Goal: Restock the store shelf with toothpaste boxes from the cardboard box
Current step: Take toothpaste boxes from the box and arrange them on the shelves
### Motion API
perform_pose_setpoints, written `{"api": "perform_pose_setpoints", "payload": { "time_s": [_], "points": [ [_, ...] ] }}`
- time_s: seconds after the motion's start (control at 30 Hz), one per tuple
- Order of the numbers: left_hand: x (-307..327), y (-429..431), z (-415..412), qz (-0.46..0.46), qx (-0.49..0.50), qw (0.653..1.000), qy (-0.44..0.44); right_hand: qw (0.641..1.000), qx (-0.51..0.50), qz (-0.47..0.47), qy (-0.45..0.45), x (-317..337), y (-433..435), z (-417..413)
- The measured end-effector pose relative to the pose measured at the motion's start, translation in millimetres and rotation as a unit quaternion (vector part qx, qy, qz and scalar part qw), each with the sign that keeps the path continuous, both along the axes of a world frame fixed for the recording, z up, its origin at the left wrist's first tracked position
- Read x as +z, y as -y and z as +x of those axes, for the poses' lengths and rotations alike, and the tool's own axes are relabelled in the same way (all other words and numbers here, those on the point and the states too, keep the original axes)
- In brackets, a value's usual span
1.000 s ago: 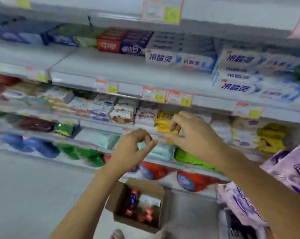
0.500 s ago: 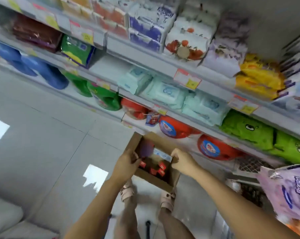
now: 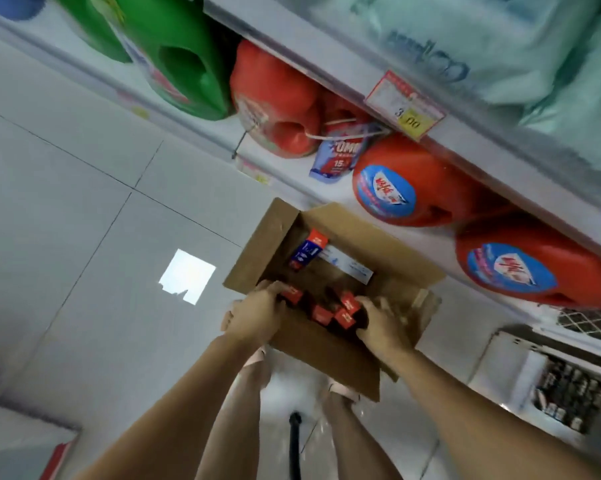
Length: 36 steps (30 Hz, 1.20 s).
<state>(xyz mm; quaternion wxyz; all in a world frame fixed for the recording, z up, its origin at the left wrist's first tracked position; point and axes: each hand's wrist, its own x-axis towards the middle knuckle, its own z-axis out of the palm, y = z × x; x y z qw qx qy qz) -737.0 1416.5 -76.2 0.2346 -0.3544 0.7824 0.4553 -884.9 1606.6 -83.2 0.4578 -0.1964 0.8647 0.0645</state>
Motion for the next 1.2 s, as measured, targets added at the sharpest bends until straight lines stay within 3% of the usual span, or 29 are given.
{"api": "perform_pose_setpoints", "payload": {
  "time_s": [0.17,0.33,0.53,0.7,0.9,1.0,1.13,1.2],
  "points": [
    [-49.8,-2.6,4.6,-0.020,-0.044,0.999,-0.001,1.000,-0.012,-0.004,-0.005,-59.5,4.2,3.7],
    [-69.0,-5.7,21.7,-0.071,-0.052,0.994,-0.062,0.999,0.006,0.018,0.051,-105.3,-5.7,12.8],
    [-80.8,-9.4,26.4,-0.105,-0.055,0.989,-0.085,0.997,-0.058,-0.045,-0.016,-128.9,-4.7,20.6],
    [-71.1,-6.6,21.2,-0.066,-0.032,0.996,-0.045,0.986,-0.149,-0.067,-0.028,-114.5,1.2,9.2],
    [-21.9,-7.2,-7.8,0.058,0.118,0.989,0.062,0.985,-0.141,-0.101,-0.012,-27.2,11.1,-10.2],
    [28.7,-14.9,-25.1,0.163,0.278,0.944,0.074,0.983,-0.106,-0.149,-0.005,45.3,19.7,-17.1],
    [101.3,-39.8,-39.1,0.370,0.488,0.784,0.104,0.967,-0.070,-0.245,-0.021,142.2,29.1,-20.1],
    [134.8,-51.3,-45.7,0.417,0.525,0.736,0.090,0.952,-0.075,-0.296,-0.016,187.0,33.0,-20.0]
  ]
}}
